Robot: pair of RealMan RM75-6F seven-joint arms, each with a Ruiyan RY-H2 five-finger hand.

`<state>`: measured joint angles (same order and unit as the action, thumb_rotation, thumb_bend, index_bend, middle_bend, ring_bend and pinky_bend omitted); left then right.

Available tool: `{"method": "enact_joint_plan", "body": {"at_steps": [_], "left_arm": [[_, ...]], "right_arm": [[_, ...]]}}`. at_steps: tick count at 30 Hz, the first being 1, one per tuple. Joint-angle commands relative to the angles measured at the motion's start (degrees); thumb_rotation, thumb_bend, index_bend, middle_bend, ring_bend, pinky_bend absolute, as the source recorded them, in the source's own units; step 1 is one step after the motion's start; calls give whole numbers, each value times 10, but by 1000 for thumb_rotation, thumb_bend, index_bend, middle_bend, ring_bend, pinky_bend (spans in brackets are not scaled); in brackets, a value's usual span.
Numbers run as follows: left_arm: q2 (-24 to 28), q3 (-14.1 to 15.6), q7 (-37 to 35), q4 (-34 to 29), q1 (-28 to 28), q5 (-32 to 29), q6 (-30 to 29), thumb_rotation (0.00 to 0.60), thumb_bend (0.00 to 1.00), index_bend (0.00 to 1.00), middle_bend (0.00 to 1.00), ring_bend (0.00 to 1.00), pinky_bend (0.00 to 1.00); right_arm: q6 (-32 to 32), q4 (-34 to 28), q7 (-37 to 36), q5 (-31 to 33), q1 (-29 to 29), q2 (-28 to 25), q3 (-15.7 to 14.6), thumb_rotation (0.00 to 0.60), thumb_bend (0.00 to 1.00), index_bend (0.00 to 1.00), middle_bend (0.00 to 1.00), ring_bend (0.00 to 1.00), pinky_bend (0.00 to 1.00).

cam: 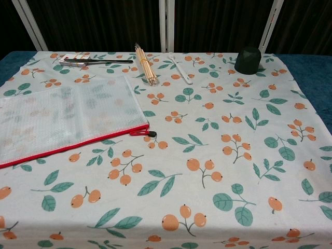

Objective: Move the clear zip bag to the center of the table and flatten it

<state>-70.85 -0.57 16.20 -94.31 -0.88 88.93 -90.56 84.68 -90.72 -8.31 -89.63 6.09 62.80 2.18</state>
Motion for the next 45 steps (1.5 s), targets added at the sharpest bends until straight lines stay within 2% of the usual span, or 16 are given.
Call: {"method": "enact_joint_plan", "body": {"at_steps": [1, 7, 13, 16, 19, 25, 29, 35, 41, 45], "left_arm": [[0, -1, 5, 0, 5, -4, 9, 600, 90, 233, 175, 116, 168], [-2, -3, 33, -4, 16, -9, 27, 600, 90, 234, 175, 116, 168], [0, -19, 50, -40, 66, 43, 53, 600, 89, 249, 175, 116, 168], [-7, -37, 49, -69, 125, 74, 110, 600, 89, 260, 175, 116, 168], [-25, -56, 51, -83, 183, 80, 176, 600, 95, 284, 175, 116, 168], [-105, -100, 66, -63, 304, 10, 338, 600, 177, 393, 175, 116, 168], [-178, -120, 93, -3, 364, -66, 411, 600, 202, 426, 175, 116, 169], [-263, -124, 166, 77, 406, -157, 433, 600, 209, 423, 175, 116, 169], [-313, -112, 228, 133, 423, -199, 406, 600, 220, 423, 175, 116, 169], [-329, -108, 246, 146, 424, -226, 389, 600, 218, 435, 175, 116, 169]], "right_arm": [[-2, -1, 4, 1, 3, 2, 3, 600, 177, 0, 98, 0, 1], [-14, 0, 6, 2, 14, 4, 9, 600, 177, 1, 99, 0, 1], [-22, 6, -1, -4, 25, 3, 12, 600, 177, 2, 99, 0, 1], [-29, 8, -2, -6, 32, 2, 13, 600, 177, 2, 100, 0, 1], [-35, 6, -4, -4, 36, 0, 14, 600, 177, 4, 100, 0, 1], [-38, -1, 1, -4, 43, -6, 18, 600, 177, 5, 100, 0, 1], [-47, -5, 6, 0, 48, -8, 18, 600, 177, 5, 100, 0, 0], [-57, -5, 9, 6, 54, -8, 20, 600, 177, 5, 100, 0, 1], [-60, -5, 10, 10, 56, -8, 20, 600, 177, 5, 100, 0, 1], [-60, -5, 11, 11, 57, -9, 19, 600, 176, 5, 100, 0, 1]]}}
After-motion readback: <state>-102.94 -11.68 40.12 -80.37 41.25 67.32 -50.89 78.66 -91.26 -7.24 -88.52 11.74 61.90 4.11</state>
